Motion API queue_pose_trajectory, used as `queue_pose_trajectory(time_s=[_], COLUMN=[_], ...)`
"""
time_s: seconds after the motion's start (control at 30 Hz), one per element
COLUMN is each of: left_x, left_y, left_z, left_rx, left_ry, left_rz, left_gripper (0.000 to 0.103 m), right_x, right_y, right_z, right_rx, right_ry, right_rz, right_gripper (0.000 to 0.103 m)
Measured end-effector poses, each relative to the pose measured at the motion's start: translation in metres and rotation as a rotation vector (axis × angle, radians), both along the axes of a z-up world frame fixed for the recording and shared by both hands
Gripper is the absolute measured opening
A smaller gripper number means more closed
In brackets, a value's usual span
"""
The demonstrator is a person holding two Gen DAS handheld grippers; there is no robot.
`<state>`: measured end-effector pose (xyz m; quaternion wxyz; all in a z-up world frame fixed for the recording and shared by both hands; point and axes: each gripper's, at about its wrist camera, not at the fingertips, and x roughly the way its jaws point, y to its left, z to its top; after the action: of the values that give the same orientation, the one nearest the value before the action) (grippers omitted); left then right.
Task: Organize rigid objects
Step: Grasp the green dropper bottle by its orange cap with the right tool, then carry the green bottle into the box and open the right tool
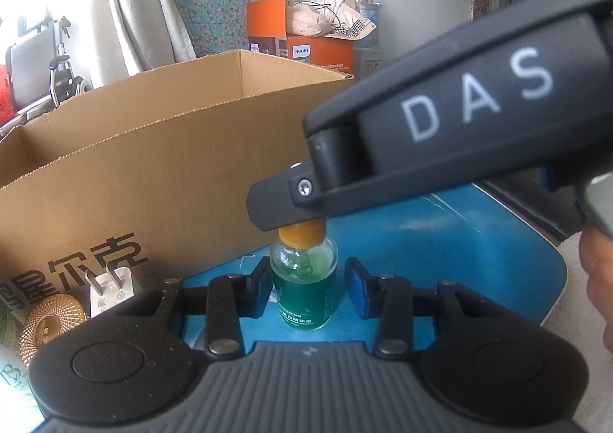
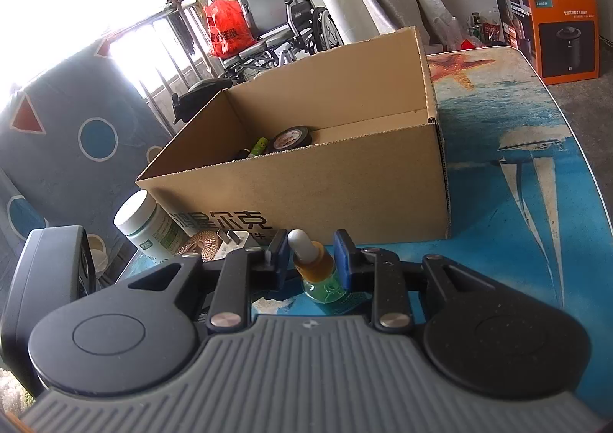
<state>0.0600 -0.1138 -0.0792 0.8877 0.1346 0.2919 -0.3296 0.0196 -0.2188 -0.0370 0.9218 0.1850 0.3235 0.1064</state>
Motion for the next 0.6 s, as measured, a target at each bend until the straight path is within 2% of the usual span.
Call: queue_pose_trajectory(time_s=[0.13,0.43,0.6], left_x=[-0.001,-0.007,-0.012], left_y=[0.001,0.001,0.008], left_z=[-0.002,0.001,0.012], left_rx=[-0.002,-0.016,-0.034], left_ry=[-0.005,-0.011,-0.033], left_rz=[0.011,0.011,0.014], left_gripper=[0.034,0.033,0.033], right_x=[0.001,-0.004,-0.012], right_y=[0.000,-0.001,0.001], right_z=[-0.002,0.000,0.014], right_rx=[0.001,-0.012,-0.018], right_ry=[0.003,-0.012,-0.037], right_rz=[0.005,0.003,0.003], right_gripper=[0.024,0.022,0.022])
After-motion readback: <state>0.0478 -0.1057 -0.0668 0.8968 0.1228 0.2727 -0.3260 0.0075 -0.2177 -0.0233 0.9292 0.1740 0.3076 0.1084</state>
